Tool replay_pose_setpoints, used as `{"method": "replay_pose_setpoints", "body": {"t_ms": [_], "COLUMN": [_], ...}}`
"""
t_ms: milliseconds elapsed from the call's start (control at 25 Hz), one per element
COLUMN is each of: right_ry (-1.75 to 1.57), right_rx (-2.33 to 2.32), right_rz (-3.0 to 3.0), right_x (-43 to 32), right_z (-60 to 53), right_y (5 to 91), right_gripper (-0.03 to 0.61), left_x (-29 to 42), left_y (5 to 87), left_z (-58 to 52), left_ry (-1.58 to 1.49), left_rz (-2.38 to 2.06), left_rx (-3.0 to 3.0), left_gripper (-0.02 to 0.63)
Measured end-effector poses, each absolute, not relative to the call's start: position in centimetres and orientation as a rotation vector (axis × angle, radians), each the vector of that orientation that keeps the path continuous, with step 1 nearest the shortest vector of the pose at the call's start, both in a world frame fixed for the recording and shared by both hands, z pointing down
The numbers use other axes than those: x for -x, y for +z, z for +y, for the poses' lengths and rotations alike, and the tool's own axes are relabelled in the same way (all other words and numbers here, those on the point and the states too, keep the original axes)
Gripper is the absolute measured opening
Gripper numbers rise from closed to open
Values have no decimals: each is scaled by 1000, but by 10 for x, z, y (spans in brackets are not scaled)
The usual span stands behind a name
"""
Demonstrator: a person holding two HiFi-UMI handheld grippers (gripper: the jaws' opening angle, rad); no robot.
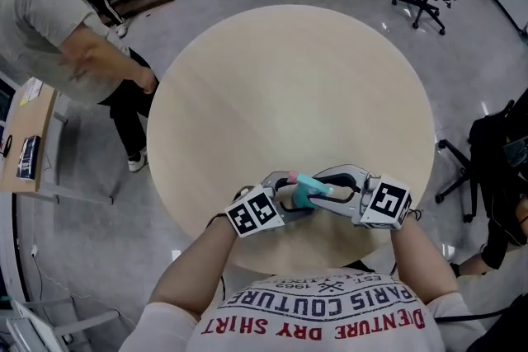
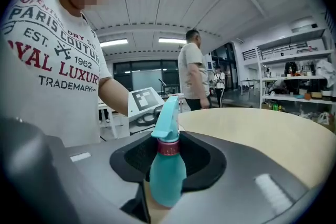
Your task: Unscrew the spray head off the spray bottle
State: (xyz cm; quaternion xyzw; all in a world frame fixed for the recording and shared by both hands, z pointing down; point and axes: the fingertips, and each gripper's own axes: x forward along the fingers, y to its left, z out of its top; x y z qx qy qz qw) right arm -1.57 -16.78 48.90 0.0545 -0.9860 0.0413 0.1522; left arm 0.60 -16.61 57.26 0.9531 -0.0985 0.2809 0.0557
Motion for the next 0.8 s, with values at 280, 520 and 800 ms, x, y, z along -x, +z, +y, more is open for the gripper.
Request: {"method": "replay_pose_setpoints", "body": {"t_ms": [280, 520, 800], "right_ry": [176, 258, 188], "right_rx": [-484, -754, -691], "right_rz": [-2851, -2818, -2812], "right_x": [8, 4, 6], "right_z": [-180, -192, -194], "right_y": [483, 489, 489], "right_gripper": [201, 187, 132], "left_x": [-3, -3, -3], "left_y": [566, 570, 570], "left_z": [-186, -194, -192], "left_ry": [762, 725, 713], "left_rz": [-714, -1059, -1028], "left_rx": [-2750, -2570, -2590], "left_gripper": [310, 310, 310]}}
